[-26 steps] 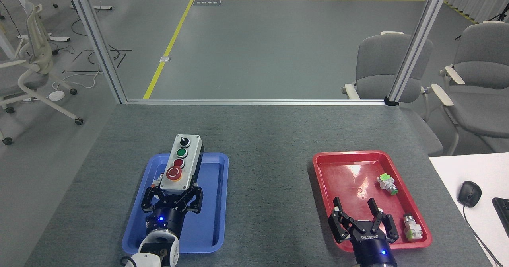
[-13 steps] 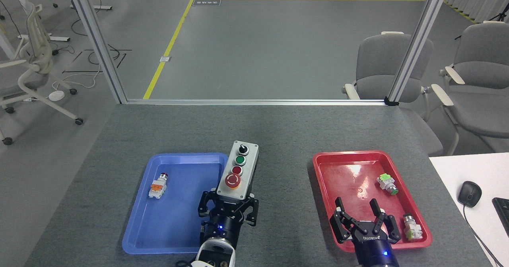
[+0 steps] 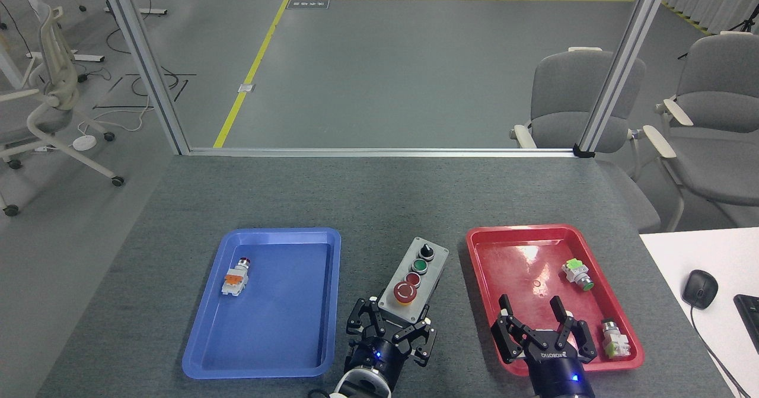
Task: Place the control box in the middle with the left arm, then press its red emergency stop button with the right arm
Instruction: 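Lower the control box onto the table between the trays and release it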
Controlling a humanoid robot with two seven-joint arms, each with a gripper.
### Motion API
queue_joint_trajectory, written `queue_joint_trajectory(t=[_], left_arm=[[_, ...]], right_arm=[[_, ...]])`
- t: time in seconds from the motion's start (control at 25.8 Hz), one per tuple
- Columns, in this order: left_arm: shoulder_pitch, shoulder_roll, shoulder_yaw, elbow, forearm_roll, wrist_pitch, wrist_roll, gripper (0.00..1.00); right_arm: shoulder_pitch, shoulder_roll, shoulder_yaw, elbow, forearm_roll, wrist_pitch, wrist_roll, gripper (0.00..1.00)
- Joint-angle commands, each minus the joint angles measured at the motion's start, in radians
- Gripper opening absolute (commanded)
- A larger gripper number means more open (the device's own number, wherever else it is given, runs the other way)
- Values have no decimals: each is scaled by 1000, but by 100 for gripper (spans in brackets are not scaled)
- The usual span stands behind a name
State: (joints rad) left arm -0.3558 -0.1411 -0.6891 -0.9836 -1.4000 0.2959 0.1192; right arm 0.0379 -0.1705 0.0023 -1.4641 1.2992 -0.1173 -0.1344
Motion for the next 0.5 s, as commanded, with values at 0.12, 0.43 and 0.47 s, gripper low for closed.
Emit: queue_joint_trajectory(t=[0.12, 0.43, 0.47], left_arm=[[-135, 0, -24, 168, 127, -47, -7, 0], [-152, 0, -58, 195, 142, -83, -36, 0], [-152, 0, -76, 195, 153, -83, -36, 0]], right_arm=[[0, 2, 1, 1, 2, 4, 12, 98], [0, 13, -1, 5, 3, 4, 13, 98], [0, 13, -1, 5, 3, 5, 13, 98]])
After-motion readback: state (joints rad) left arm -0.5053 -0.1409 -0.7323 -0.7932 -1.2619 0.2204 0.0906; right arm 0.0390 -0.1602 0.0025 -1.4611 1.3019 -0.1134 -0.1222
